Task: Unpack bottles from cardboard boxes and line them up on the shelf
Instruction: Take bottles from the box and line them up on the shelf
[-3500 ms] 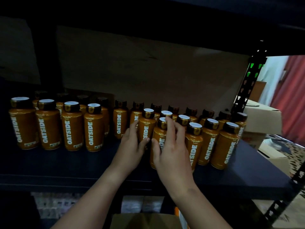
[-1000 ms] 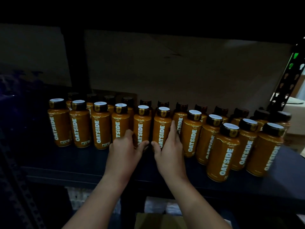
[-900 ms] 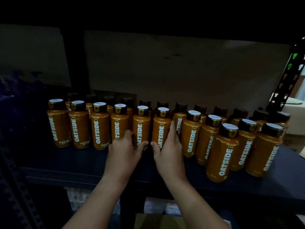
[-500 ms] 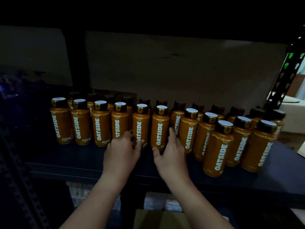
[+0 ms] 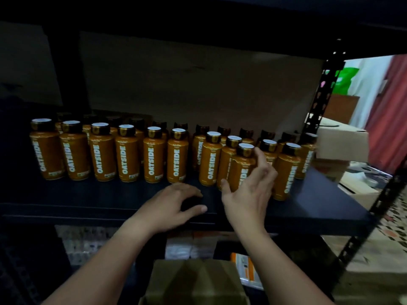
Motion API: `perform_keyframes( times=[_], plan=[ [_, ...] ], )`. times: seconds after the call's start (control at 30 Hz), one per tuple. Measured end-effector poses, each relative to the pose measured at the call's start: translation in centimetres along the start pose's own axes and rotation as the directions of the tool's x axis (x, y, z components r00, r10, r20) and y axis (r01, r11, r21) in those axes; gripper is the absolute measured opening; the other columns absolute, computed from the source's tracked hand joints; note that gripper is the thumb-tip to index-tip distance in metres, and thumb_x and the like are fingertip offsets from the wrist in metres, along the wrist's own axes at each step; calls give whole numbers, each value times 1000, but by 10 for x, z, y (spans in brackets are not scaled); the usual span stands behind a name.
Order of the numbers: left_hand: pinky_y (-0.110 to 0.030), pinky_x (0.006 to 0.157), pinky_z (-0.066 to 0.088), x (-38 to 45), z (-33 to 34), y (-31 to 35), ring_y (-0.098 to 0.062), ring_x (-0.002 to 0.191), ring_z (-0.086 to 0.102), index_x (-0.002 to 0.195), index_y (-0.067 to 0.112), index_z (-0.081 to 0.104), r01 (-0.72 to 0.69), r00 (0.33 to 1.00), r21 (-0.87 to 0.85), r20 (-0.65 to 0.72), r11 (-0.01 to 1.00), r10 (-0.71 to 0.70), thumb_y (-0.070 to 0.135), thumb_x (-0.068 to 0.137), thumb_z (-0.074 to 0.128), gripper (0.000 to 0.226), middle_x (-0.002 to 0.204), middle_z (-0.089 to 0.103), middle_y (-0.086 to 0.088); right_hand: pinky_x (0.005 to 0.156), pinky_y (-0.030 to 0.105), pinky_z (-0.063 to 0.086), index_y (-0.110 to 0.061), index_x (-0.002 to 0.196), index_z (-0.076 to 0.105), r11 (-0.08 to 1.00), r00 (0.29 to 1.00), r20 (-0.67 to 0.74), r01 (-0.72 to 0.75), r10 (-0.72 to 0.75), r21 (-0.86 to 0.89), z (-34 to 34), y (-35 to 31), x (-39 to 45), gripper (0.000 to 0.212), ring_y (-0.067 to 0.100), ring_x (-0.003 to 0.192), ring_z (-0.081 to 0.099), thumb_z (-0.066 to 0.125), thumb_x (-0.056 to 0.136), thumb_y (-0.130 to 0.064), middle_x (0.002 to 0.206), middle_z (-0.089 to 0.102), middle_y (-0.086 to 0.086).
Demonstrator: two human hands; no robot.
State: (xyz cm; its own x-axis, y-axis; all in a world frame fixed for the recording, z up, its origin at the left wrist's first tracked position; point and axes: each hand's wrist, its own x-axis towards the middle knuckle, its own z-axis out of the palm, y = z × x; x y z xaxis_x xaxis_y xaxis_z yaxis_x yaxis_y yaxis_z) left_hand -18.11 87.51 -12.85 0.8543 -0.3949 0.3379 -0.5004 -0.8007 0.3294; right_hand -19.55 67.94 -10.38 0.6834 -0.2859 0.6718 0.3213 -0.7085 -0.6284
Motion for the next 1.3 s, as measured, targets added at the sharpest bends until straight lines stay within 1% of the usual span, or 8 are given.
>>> perform_keyframes(
  times=[0.1, 0.27, 0.47, 0.63, 0.77, 0.9, 1.0, 1.3],
  plan=[
    [-21, 109, 36, 8, 7, 14, 2, 135, 43, 140, 35, 57, -38, 999, 13, 31, 999, 37, 73, 91, 53, 62, 146, 54, 19, 103, 52, 50, -48, 150, 4, 989, 998, 61, -29, 20, 147, -9, 8, 0, 105, 24, 138, 39, 79, 84, -15, 149, 29, 5],
    [-25, 111, 39, 19, 16, 29, 2, 135, 43, 140, 36, 56, -61, 997, 1, 46, 998, 61, 73, 89, 55, 63, 147, 53, 19, 104, 53, 49, -47, 149, 10, 989, 1000, -14, 1, 1, 147, -33, 32, 0, 101, 23, 139, 38, 78, 84, -12, 149, 25, 0],
    [-28, 111, 42, 37, 31, 51, 3, 133, 46, 138, 34, 59, -140, 988, -32, 59, 990, 141, 66, 92, 58, 56, 144, 55, 18, 101, 56, 49, -41, 149, 15, 996, 994, -86, -56, 61, 64, -69, 83, 17, 90, 22, 133, 43, 76, 87, -17, 145, 31, 4],
    [-25, 110, 44, 57, 46, 73, 5, 129, 49, 137, 31, 62, -216, 972, -76, 75, 973, 221, 58, 95, 60, 49, 141, 59, 17, 101, 50, 49, -40, 150, 16, 996, 988, -128, -91, 92, 14, -88, 116, 35, 86, 21, 131, 43, 73, 90, -21, 145, 32, 5],
    [-25, 108, 45, 68, 54, 84, 5, 128, 50, 137, 31, 62, -232, 968, -93, 78, 968, 239, 58, 95, 61, 50, 140, 59, 17, 91, 33, 46, -41, 150, 19, 992, 985, -119, -118, 124, 50, -95, 142, 42, 83, 19, 128, 48, 74, 90, -23, 148, 39, 6],
    [-27, 106, 47, 72, 56, 86, 5, 127, 51, 135, 30, 64, -222, 969, -126, 77, 967, 233, 59, 93, 64, 51, 139, 60, 17, 91, 37, 51, -38, 149, 24, 980, 976, -125, -166, 180, 111, -95, 157, 53, 84, 20, 123, 54, 79, 86, -26, 142, 48, 8],
    [-30, 103, 50, 73, 55, 84, 4, 127, 52, 134, 30, 64, -210, 971, -146, 84, 967, 223, 58, 92, 66, 51, 139, 60, 17, 88, 36, 48, -38, 147, 25, 978, 974, -114, -183, 194, 104, -88, 162, 63, 84, 21, 122, 54, 80, 84, -27, 142, 49, 9],
    [-32, 103, 51, 76, 55, 80, 5, 127, 51, 134, 32, 63, -193, 973, -144, 96, 971, 207, 61, 91, 65, 52, 139, 59, 19, 90, 40, 48, -38, 146, 26, 974, 970, -115, -202, 214, 103, -75, 167, 74, 84, 24, 126, 52, 81, 84, -27, 144, 47, 9]
  ],
)
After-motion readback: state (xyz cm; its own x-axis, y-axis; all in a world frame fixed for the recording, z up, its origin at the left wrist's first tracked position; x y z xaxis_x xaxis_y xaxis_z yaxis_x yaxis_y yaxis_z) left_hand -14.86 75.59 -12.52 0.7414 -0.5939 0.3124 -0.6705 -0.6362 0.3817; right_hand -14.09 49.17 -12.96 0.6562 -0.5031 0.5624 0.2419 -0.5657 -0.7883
